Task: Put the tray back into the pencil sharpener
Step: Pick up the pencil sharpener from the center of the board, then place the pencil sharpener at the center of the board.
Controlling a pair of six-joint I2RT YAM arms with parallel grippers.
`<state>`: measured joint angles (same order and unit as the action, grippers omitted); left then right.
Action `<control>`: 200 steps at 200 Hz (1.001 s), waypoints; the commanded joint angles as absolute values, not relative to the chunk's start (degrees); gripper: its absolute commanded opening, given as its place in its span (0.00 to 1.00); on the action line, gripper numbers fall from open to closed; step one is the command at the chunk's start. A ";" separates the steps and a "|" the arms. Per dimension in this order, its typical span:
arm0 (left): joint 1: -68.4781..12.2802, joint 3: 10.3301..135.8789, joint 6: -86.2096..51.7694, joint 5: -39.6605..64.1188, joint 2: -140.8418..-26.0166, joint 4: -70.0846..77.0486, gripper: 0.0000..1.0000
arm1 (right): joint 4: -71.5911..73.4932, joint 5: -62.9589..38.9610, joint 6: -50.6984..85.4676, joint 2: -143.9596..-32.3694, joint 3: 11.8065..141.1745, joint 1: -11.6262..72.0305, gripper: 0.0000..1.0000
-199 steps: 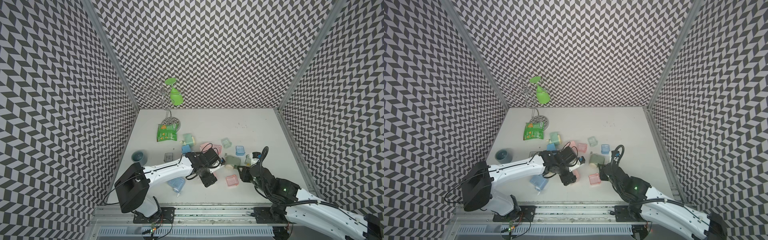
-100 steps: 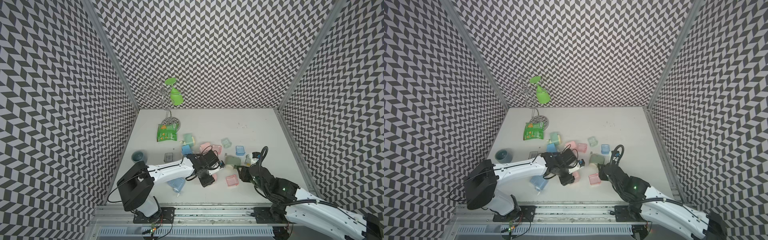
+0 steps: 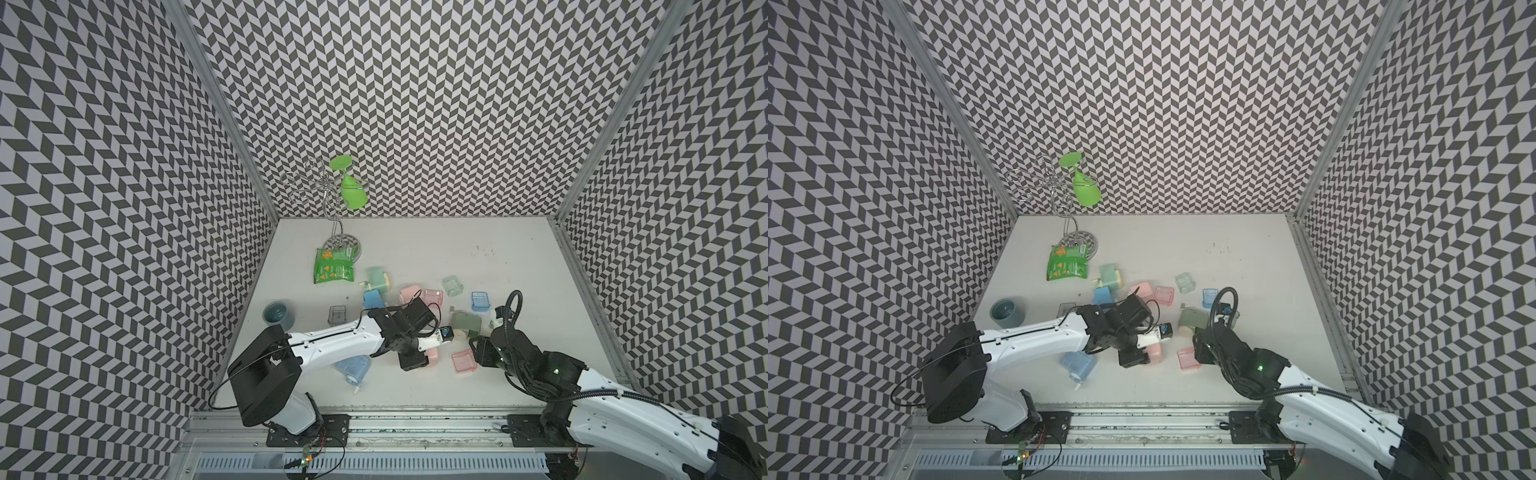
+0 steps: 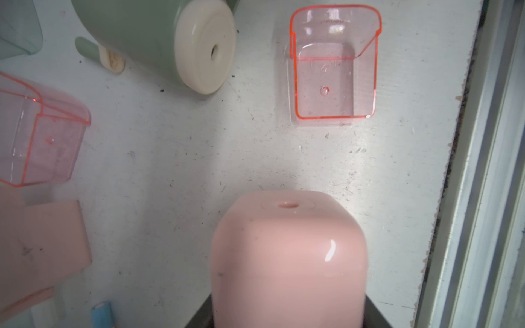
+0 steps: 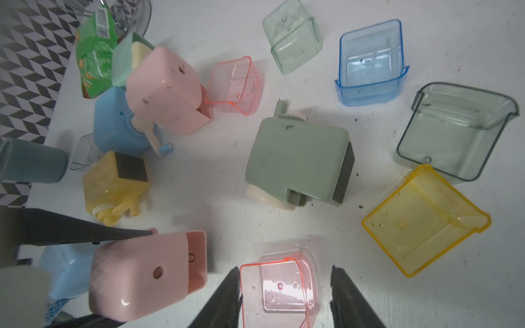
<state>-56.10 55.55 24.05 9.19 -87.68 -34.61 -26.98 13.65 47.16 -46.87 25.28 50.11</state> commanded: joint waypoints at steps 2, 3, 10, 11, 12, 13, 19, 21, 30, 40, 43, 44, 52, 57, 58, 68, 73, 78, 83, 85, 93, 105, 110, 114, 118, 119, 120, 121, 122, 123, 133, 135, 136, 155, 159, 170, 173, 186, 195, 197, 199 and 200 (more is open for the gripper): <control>-55.90 59.18 28.64 11.34 -89.77 -33.61 0.41 | -25.94 9.23 45.88 -49.08 24.90 49.66 0.51; -55.90 59.30 28.64 11.34 -89.89 -33.68 0.41 | -25.85 9.14 45.79 -49.15 24.88 49.61 0.51; -55.94 59.59 28.60 11.25 -90.53 -33.71 0.41 | -25.63 8.62 45.34 -49.83 24.75 49.58 0.51; -55.92 59.59 28.58 11.29 -90.61 -33.68 0.41 | -25.60 8.53 45.34 -49.92 24.77 49.58 0.51; -55.95 59.63 28.57 11.27 -90.66 -33.63 0.41 | -25.59 8.44 45.30 -50.01 24.78 49.53 0.51; -55.93 59.70 28.57 11.30 -90.68 -33.65 0.41 | -25.54 8.35 45.24 -50.14 24.78 49.55 0.51; -55.90 59.76 28.29 11.54 -90.98 -33.51 0.41 | -25.41 8.12 45.06 -50.65 24.74 49.48 0.50; -55.96 59.76 28.19 11.63 -91.04 -33.38 0.41 | -25.34 8.05 45.01 -50.81 24.73 49.48 0.50; -56.03 59.86 27.74 12.02 -91.31 -33.06 0.41 | -24.90 7.53 44.74 -51.59 24.56 49.48 0.49; -56.15 59.96 27.53 11.63 -91.57 -32.89 0.42 | -24.66 7.51 44.84 -52.23 24.27 49.38 0.48; -56.23 60.02 27.46 11.47 -91.72 -32.87 0.42 | -24.63 7.49 44.90 -52.43 24.18 49.38 0.48; -56.24 60.03 27.40 11.36 -91.70 -32.92 0.42 | -24.62 7.43 44.91 -52.49 24.18 49.34 0.48; -56.53 60.12 27.33 10.63 -91.95 -33.04 0.42 | -24.53 7.39 45.00 -52.88 23.97 49.26 0.47; -56.67 60.05 27.33 10.15 -92.02 -33.00 0.42 | -24.50 7.39 45.08 -53.14 23.87 49.22 0.46; -56.73 60.04 27.33 9.99 -92.02 -33.02 0.42 | -24.47 7.34 45.09 -53.20 23.84 49.22 0.46; -57.10 59.97 27.26 9.02 -91.95 -32.92 0.42 | -24.11 7.13 45.17 -53.37 23.46 49.15 0.44; -57.28 59.92 27.32 8.69 -91.86 -32.79 0.42 | -23.79 6.95 45.24 -53.39 23.17 49.11 0.44; -57.45 59.88 27.34 8.51 -91.82 -32.63 0.42 | -23.46 6.75 45.26 -53.45 22.97 49.13 0.43; -57.63 59.73 27.33 8.22 -91.76 -32.48 0.42 | -23.12 6.40 45.31 -53.45 22.66 49.08 0.42; -57.69 59.69 27.33 8.08 -91.71 -32.40 0.42 | -22.94 6.28 45.34 -53.51 22.56 49.05 0.42; -57.96 59.62 27.38 7.76 -91.67 -32.26 0.43 | -22.56 5.74 45.52 -53.69 22.22 49.04 0.41; -58.33 59.56 27.35 7.35 -91.80 -32.05 0.43 | -22.01 5.11 45.69 -54.09 21.81 49.04 0.39; -58.44 59.62 27.27 7.20 -91.82 -32.08 0.44 | -21.69 4.79 45.70 -54.14 21.65 49.01 0.39; -58.53 59.59 27.27 7.21 -91.90 -32.08 0.44 | -21.48 4.52 45.70 -54.20 21.56 48.96 0.39; -58.58 59.61 27.25 7.16 -92.00 -32.08 0.44 | -21.26 4.17 45.70 -54.29 21.49 48.99 0.38; -58.60 59.60 27.25 7.19 -92.01 -32.08 0.44 | -21.17 4.11 45.70 -54.26 21.47 49.02 0.38; -58.66 59.60 27.25 7.20 -92.02 -32.08 0.45 | -21.13 4.03 45.70 -54.29 21.46 49.03 0.38; -58.68 59.59 27.25 7.20 -92.02 -32.04 0.45 | -21.07 3.95 45.70 -54.26 21.45 48.99 0.38; -58.70 59.64 27.29 7.20 -92.06 -32.01 0.45 | -20.99 3.86 45.70 -54.29 21.40 48.97 0.38; -58.70 59.61 27.27 7.21 -92.09 -32.00 0.45 | -20.96 3.78 45.66 -54.30 21.38 48.96 0.38; -58.86 59.69 27.22 7.16 -92.23 -32.06 0.46 | -20.28 2.82 45.54 -54.49 21.36 48.96 0.37; -58.88 59.68 27.17 7.13 -92.31 -32.08 0.46 | -20.17 2.60 45.53 -54.54 21.36 48.96 0.37; -58.88 59.68 27.17 7.12 -92.34 -32.08 0.46 | -20.10 2.44 45.53 -54.60 21.36 48.96 0.37; -59.02 59.77 27.18 6.81 -92.64 -32.00 0.50 | -18.96 0.53 45.35 -55.55 21.51 48.97 0.37; -59.05 59.81 27.13 6.75 -92.71 -31.99 0.51 | -18.75 0.07 45.27 -55.83 21.52 48.96 0.37; -59.06 59.86 27.11 6.61 -92.68 -31.99 0.53 | -18.06 -1.35 45.13 -56.77 21.87 48.98 0.37; -59.06 59.90 27.02 6.59 -92.72 -31.99 0.54 | -17.84 -1.65 45.09 -57.00 21.88 49.00 0.37; -59.06 59.77 26.93 6.44 -92.63 -31.91 0.59 | -16.79 -2.99 45.18 -57.93 21.91 48.98 0.37; -59.06 59.64 26.87 6.24 -92.45 -31.73 0.63 | -16.21 -3.59 45.43 -58.33 21.81 48.95 0.37; -59.06 59.54 26.87 6.13 -92.46 -31.66 0.64 | -16.07 -3.69 45.50 -58.35 21.80 49.00 0.37; -59.06 59.51 26.82 6.08 -92.37 -31.65 0.65 | -15.97 -3.69 45.59 -58.42 21.73 48.97 0.37; -59.06 59.46 26.77 6.07 -92.37 -31.64 0.65 | -15.94 -3.69 45.60 -58.44 21.72 48.96 0.37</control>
<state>-58.65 58.22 26.52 6.90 -92.18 -33.39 -20.23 -0.80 45.39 -57.52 21.47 49.21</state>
